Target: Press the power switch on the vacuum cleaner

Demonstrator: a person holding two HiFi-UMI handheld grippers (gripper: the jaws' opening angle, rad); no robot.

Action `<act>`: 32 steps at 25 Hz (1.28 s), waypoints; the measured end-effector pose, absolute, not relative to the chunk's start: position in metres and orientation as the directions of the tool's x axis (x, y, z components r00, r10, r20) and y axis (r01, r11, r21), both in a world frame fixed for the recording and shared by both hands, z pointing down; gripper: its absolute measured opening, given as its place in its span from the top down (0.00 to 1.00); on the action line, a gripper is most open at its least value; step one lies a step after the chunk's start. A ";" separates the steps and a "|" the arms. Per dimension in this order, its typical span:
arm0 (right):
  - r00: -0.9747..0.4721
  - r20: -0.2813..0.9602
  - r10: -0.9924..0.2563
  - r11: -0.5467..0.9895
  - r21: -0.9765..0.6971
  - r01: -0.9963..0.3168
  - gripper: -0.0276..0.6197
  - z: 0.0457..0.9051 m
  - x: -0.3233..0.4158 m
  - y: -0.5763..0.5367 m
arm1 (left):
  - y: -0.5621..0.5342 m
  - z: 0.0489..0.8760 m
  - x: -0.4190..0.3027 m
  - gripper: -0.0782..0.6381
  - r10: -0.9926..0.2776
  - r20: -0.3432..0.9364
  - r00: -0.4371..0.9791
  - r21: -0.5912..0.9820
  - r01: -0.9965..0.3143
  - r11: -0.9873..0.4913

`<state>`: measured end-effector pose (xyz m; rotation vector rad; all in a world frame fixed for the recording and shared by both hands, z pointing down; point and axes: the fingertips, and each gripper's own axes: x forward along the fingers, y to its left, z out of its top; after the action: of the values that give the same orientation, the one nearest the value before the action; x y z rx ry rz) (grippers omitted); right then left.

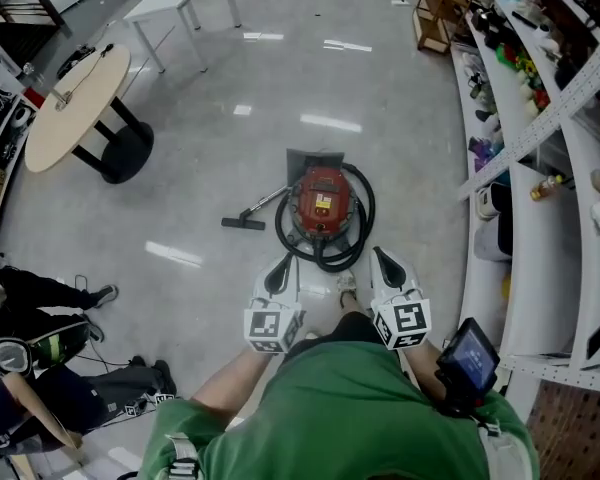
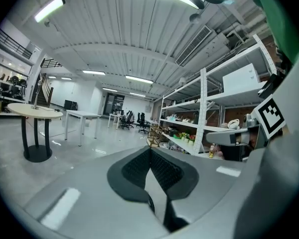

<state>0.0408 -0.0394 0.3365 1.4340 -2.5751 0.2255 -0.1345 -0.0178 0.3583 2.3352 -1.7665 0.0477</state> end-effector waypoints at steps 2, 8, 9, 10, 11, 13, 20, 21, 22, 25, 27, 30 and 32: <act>-0.512 0.232 -0.827 0.518 -0.039 -0.855 0.95 0.334 0.039 -0.027 | -0.008 0.355 -0.139 0.88 -0.949 0.144 0.281 0.159 -0.953 -0.258; -0.506 0.235 -0.830 0.514 -0.031 -0.857 0.95 0.326 0.039 -0.004 | 0.014 0.343 -0.142 0.88 -0.949 0.140 0.282 0.168 -0.951 -0.258; -0.507 0.232 -0.830 0.515 -0.030 -0.857 0.95 0.324 0.040 -0.002 | 0.015 0.340 -0.141 0.88 -0.950 0.139 0.279 0.170 -0.952 -0.255; -0.508 0.228 -0.830 0.516 -0.030 -0.856 0.95 0.322 0.041 -0.001 | 0.015 0.338 -0.140 0.88 -0.951 0.134 0.278 0.168 -0.952 -0.254; -0.510 0.224 -0.830 0.518 -0.029 -0.855 0.95 0.321 0.041 0.000 | 0.016 0.337 -0.139 0.88 -0.952 0.127 0.278 0.163 -0.953 -0.257; -0.514 0.220 -0.829 0.522 -0.024 -0.853 0.95 0.318 0.044 0.001 | 0.016 0.334 -0.135 0.88 -0.953 0.112 0.282 0.156 -0.952 -0.263; -0.517 0.208 -0.830 0.525 -0.018 -0.851 0.95 0.308 0.065 0.010 | 0.014 0.319 -0.101 0.88 -0.947 0.112 0.301 0.178 -0.944 -0.279; -0.514 0.207 -0.832 0.523 -0.018 -0.852 0.95 0.308 0.068 0.012 | 0.014 0.320 -0.096 0.88 -0.944 0.108 0.313 0.179 -0.940 -0.291; -0.511 0.206 -0.834 0.519 -0.018 -0.854 0.95 0.308 0.071 0.014 | 0.015 0.322 -0.091 0.88 -0.940 0.106 0.323 0.180 -0.936 -0.301; -0.502 0.207 -0.840 0.509 -0.024 -0.861 0.95 0.309 0.080 0.019 | 0.015 0.318 -0.081 0.88 -0.937 0.107 0.332 0.174 -0.934 -0.311; -0.499 0.207 -0.841 0.505 -0.027 -0.863 0.95 0.308 0.084 0.022 | 0.016 0.313 -0.077 0.88 -0.937 0.109 0.331 0.170 -0.935 -0.311; -0.496 0.206 -0.844 0.501 -0.029 -0.865 0.95 0.307 0.088 0.027 | 0.018 0.313 -0.072 0.88 -0.934 0.114 0.337 0.174 -0.933 -0.315; -0.495 0.202 -0.845 0.500 -0.030 -0.866 0.95 0.306 0.089 0.027 | 0.019 0.314 -0.070 0.88 -0.932 0.113 0.344 0.171 -0.931 -0.323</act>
<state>0.0893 0.0272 0.3061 1.4836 -2.5786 0.1908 -0.0703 0.0185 0.3144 2.4003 -1.6902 -0.0087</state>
